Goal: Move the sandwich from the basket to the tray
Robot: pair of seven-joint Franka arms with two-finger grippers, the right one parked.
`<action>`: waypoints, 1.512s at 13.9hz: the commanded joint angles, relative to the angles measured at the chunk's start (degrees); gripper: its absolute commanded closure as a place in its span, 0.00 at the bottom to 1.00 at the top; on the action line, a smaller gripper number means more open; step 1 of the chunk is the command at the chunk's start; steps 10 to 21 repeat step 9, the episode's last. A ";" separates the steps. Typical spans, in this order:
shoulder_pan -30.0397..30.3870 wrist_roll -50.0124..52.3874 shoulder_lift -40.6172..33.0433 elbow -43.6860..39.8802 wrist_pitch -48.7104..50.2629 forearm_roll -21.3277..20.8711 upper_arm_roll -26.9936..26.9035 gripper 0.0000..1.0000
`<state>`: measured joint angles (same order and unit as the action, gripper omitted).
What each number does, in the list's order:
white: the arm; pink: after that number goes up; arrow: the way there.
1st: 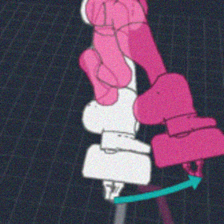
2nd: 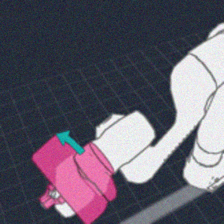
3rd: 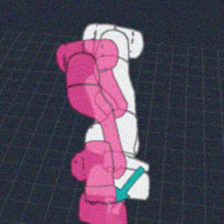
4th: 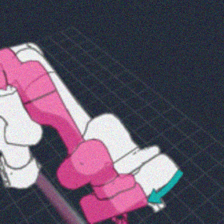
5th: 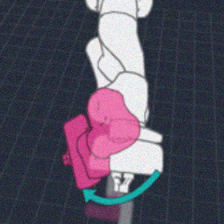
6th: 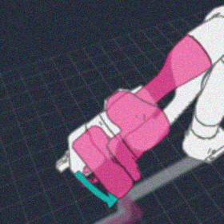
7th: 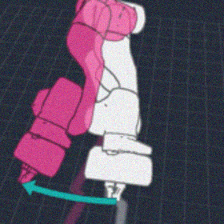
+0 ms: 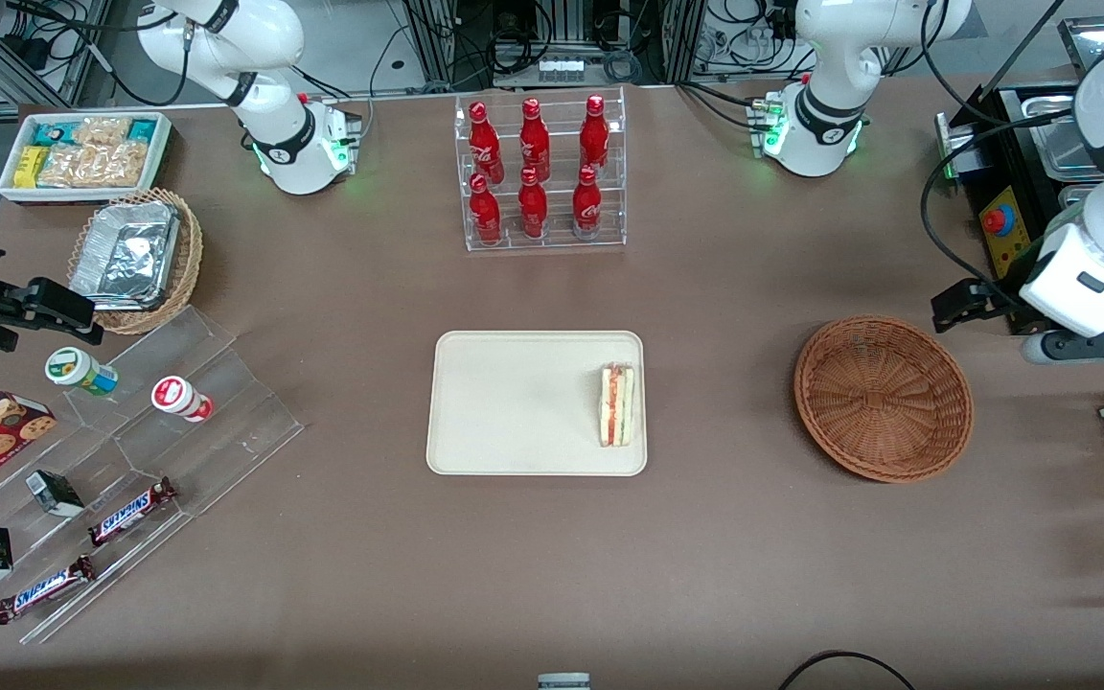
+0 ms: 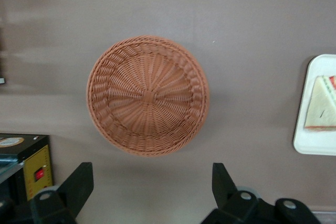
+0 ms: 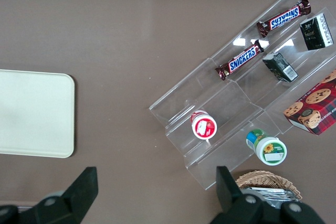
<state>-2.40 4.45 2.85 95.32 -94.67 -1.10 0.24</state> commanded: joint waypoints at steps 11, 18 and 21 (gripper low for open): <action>-0.85 -3.22 -3.20 -3.65 7.57 -0.74 -1.55 0.00; -0.85 -3.22 -3.20 -3.65 7.57 -0.74 -1.55 0.00; -0.85 -3.22 -3.20 -3.65 7.57 -0.74 -1.55 0.00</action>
